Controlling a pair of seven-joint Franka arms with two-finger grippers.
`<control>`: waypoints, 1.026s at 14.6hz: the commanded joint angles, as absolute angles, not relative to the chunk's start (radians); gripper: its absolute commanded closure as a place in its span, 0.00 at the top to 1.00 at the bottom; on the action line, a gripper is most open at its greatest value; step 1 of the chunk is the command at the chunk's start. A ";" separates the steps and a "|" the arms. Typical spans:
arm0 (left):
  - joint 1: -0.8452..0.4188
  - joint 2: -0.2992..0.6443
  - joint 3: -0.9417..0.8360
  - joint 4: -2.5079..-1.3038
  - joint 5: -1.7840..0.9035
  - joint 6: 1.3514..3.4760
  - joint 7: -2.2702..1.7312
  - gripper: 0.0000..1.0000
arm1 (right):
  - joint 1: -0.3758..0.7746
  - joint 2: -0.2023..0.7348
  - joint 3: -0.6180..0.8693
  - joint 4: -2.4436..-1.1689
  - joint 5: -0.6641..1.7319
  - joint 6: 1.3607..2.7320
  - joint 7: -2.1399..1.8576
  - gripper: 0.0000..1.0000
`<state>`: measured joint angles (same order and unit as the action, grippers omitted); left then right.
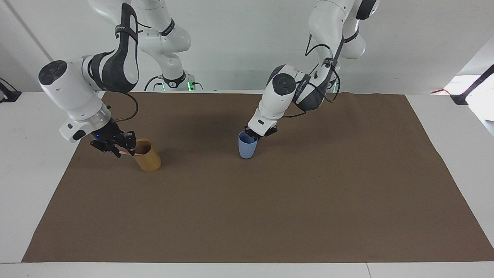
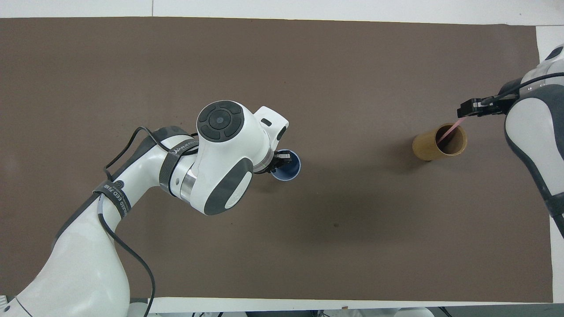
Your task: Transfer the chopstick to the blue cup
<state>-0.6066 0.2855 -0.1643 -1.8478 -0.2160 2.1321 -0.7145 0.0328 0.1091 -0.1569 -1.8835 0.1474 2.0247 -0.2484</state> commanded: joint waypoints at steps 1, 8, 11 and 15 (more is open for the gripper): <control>-0.629 0.291 -0.149 -1.847 -0.229 2.160 -0.742 0.99 | 0.025 0.103 -0.155 -1.885 0.170 2.049 -0.268 0.31; -0.582 0.239 -0.137 -1.737 -0.229 2.025 -0.753 0.99 | 0.023 0.097 -0.155 -1.867 0.170 2.046 -0.256 0.00; -0.476 0.149 -0.130 -1.712 -0.216 1.883 -0.669 0.99 | 0.035 0.057 -0.155 -1.783 0.157 1.923 -0.255 0.00; -0.223 0.035 -0.130 -1.721 -0.142 1.727 -0.478 0.99 | 0.037 0.021 -0.140 -1.636 0.156 1.781 -0.252 0.00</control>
<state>-0.3271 0.0932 -0.1237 -1.6937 -0.1846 1.7793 -0.5788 0.0385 0.0266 -0.1516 -1.7141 0.1513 1.8479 -0.2463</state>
